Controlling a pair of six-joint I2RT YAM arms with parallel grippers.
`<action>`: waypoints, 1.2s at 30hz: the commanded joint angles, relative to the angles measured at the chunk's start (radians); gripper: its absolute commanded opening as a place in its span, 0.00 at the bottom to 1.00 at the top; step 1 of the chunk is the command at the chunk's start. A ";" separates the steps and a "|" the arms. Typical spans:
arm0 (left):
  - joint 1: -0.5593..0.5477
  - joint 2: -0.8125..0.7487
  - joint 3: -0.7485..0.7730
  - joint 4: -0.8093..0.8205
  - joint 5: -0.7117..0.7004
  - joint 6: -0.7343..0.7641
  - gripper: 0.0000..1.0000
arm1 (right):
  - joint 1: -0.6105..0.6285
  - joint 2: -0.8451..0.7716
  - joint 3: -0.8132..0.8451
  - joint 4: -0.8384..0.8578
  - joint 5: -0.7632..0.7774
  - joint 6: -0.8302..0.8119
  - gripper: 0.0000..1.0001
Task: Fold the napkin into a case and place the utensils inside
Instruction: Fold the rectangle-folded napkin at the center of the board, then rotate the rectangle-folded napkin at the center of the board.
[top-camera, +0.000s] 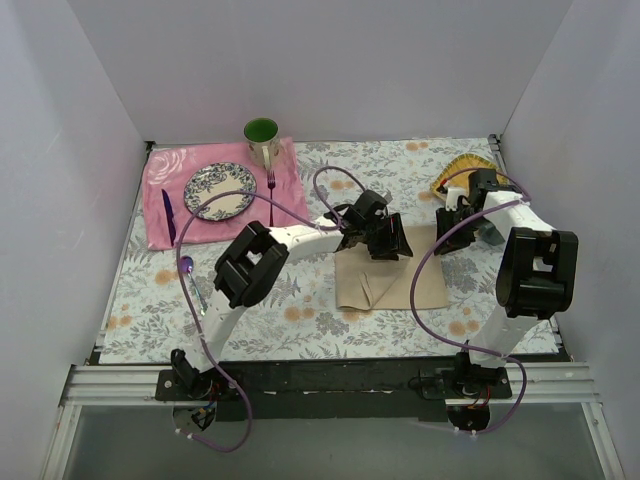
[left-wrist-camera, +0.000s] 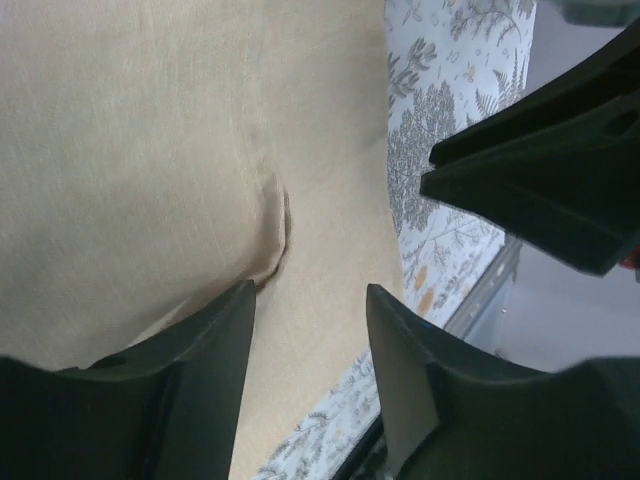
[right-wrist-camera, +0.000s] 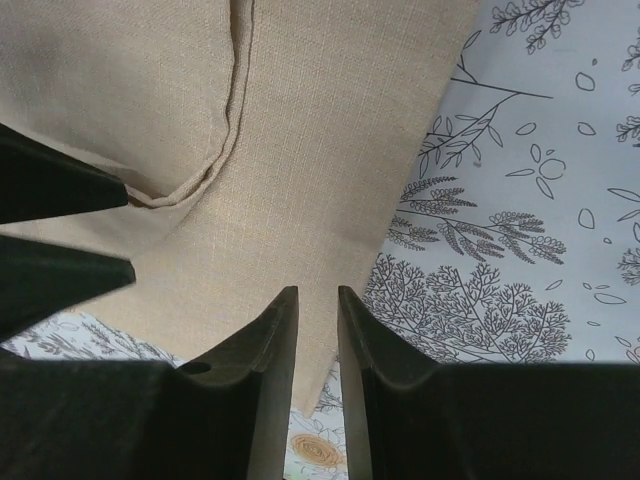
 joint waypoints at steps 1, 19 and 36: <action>0.034 -0.170 -0.126 0.099 0.065 -0.010 0.56 | -0.015 -0.012 0.018 0.009 -0.018 -0.016 0.32; 0.252 -0.620 -0.562 -0.290 0.136 0.443 0.50 | 0.028 0.092 0.044 0.080 0.025 -0.239 0.24; 0.292 -0.513 -0.634 -0.186 0.171 0.319 0.47 | 0.232 0.028 -0.189 -0.004 -0.098 -0.441 0.16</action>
